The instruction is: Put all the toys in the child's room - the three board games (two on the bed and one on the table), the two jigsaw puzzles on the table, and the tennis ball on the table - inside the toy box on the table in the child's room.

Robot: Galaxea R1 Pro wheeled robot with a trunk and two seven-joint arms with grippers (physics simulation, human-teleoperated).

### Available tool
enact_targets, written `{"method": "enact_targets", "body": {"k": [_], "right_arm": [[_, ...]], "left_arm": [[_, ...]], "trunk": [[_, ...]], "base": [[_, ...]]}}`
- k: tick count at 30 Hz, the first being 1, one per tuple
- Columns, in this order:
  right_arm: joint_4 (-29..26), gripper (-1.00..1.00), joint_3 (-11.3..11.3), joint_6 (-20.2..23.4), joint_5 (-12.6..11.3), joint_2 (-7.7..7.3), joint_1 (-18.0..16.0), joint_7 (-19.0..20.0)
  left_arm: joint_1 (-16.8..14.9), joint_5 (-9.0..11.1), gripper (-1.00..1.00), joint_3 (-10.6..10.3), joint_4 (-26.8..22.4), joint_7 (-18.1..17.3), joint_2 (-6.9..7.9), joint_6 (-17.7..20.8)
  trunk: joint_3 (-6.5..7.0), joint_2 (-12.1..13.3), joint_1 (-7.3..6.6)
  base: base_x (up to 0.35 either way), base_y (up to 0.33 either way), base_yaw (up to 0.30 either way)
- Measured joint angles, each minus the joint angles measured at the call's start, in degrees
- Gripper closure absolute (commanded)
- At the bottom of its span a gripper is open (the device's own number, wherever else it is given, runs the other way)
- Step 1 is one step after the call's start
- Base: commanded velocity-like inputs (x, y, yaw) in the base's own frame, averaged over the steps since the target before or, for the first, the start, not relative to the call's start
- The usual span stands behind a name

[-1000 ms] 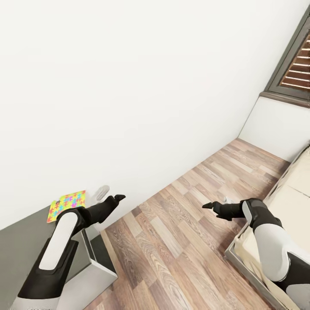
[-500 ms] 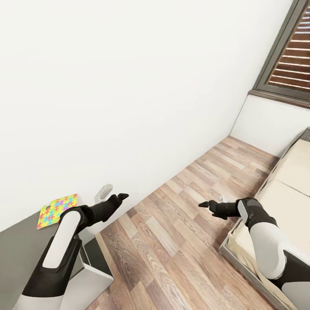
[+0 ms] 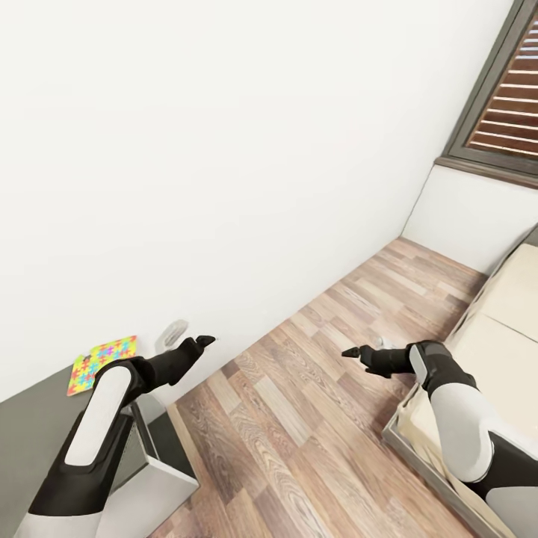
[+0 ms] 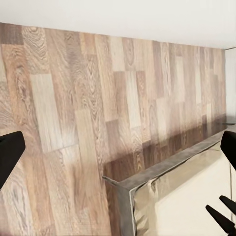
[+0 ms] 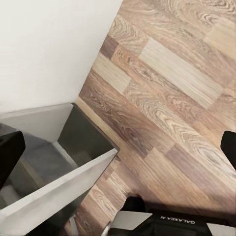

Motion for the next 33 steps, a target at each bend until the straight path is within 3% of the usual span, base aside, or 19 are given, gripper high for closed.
{"method": "enact_targets", "body": {"k": [15, 33], "right_arm": [[0.38, -1.00, 2.48, -0.12, 0.08, -0.30, 0.27, 9.83], [0.54, -1.00, 3.70, -0.17, 0.08, -0.51, 0.31, 12.28]], "left_arm": [[-0.06, 0.04, -1.00, 0.62, -0.01, -1.54, -0.02, 0.09], [-1.59, -0.05, -1.00, -1.31, -0.02, -4.43, -0.01, 1.49]], "trunk": [[0.01, 0.00, 0.00], [0.01, 0.00, 0.00]], "base": [[0.000, 0.000, 0.255], [0.000, 0.000, 0.292]]}}
